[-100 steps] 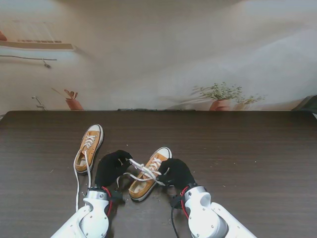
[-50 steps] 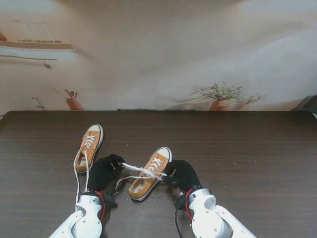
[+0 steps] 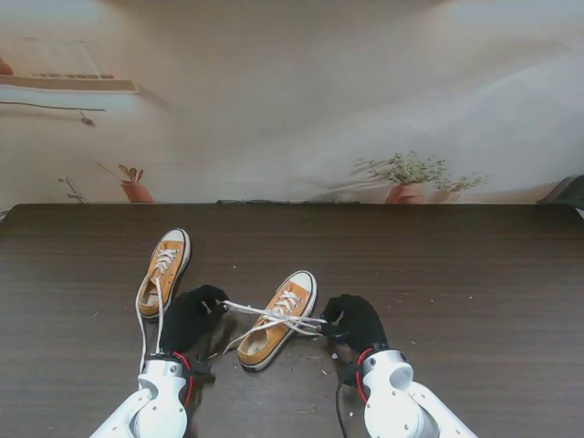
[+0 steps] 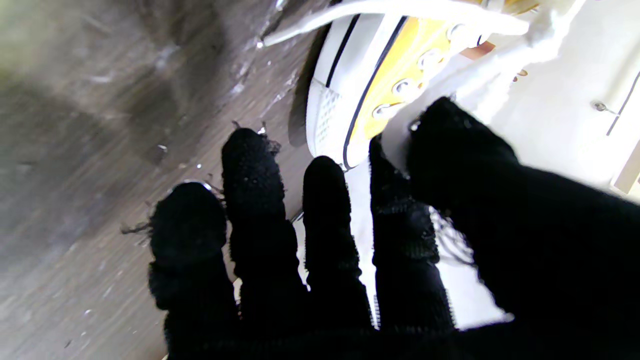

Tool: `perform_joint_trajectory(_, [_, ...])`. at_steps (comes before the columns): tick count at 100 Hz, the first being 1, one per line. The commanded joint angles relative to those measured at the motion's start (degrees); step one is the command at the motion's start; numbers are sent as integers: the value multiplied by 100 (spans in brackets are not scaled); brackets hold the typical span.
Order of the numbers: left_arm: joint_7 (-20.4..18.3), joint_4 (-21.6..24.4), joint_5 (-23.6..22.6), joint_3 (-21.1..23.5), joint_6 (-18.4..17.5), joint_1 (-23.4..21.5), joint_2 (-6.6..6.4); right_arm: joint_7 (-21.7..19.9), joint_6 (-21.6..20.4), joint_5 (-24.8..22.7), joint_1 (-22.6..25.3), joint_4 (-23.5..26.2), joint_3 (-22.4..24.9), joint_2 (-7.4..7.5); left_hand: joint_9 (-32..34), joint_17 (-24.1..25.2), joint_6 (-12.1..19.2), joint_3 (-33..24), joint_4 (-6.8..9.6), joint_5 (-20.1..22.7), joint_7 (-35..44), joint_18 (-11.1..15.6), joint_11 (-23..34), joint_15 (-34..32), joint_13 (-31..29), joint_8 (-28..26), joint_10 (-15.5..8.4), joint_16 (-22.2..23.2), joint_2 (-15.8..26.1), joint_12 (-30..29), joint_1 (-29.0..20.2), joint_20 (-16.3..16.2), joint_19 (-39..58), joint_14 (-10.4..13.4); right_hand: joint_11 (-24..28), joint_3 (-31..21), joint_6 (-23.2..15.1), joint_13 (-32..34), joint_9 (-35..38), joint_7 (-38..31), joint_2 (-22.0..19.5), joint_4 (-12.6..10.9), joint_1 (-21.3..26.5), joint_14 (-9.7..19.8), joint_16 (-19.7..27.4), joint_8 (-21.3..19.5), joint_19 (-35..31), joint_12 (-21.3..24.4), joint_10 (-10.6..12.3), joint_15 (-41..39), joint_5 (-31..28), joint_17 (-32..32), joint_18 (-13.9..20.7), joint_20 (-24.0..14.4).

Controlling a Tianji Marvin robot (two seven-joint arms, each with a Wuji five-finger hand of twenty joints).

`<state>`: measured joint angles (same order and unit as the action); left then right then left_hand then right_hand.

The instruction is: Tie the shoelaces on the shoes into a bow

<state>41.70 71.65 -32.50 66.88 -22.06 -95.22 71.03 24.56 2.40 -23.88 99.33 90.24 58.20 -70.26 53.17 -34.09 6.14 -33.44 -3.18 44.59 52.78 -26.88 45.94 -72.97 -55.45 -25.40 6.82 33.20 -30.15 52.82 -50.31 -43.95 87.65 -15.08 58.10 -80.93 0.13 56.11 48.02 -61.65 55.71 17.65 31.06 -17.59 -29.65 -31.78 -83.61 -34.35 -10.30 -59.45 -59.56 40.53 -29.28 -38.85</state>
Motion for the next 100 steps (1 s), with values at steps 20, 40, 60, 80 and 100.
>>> perform_joint_trajectory(20, [317,-326,31,14,140,-153,86,-51,0,17,79,-14,53,38,66,9,44,-180,181,108,235,-320,-11,-17,106,-203,97,146,-17,91,-90,-112,37,-100,-24,-619,-527,35,94,-284,81,-309,308,-61,37,-77,-104,72,-83,-66,-424,35,-112,80])
perform_joint_trajectory(40, [512,-300,92,7,412,-139,143,-27,33,20,96,-21,65,32,65,-32,-66,-200,159,78,249,-361,22,-32,64,-234,138,137,-7,83,-116,-124,56,-132,-20,-632,-491,37,98,-290,86,-303,321,-60,39,-78,-108,76,-94,-69,-424,38,-107,89])
perform_joint_trajectory(60, [615,-289,205,12,665,-112,195,-3,111,-13,130,-36,96,32,47,-38,-150,-191,140,23,278,-378,62,-44,53,-257,172,125,24,75,-151,-130,58,-145,-20,-624,-434,41,98,-304,65,-294,363,-65,43,-95,-112,86,-102,-69,-415,43,-102,98])
perform_joint_trajectory(80, [691,-251,273,31,832,-122,229,37,193,-64,183,-70,154,33,20,-35,-202,-164,119,-48,317,-395,104,-53,56,-282,200,110,71,62,-189,-134,52,-158,-3,-601,-329,44,102,-331,37,-291,409,-58,44,-149,-116,92,-96,-78,-398,49,-104,108])
perform_joint_trajectory(100, [715,-196,324,42,1002,-143,246,98,266,-94,224,-117,201,25,-61,2,-237,20,69,-191,377,-377,141,-69,93,-324,229,83,208,23,-325,-137,22,-159,15,-599,-269,67,114,-332,48,-283,431,-45,45,-172,-119,106,-108,-93,-410,63,-89,120])
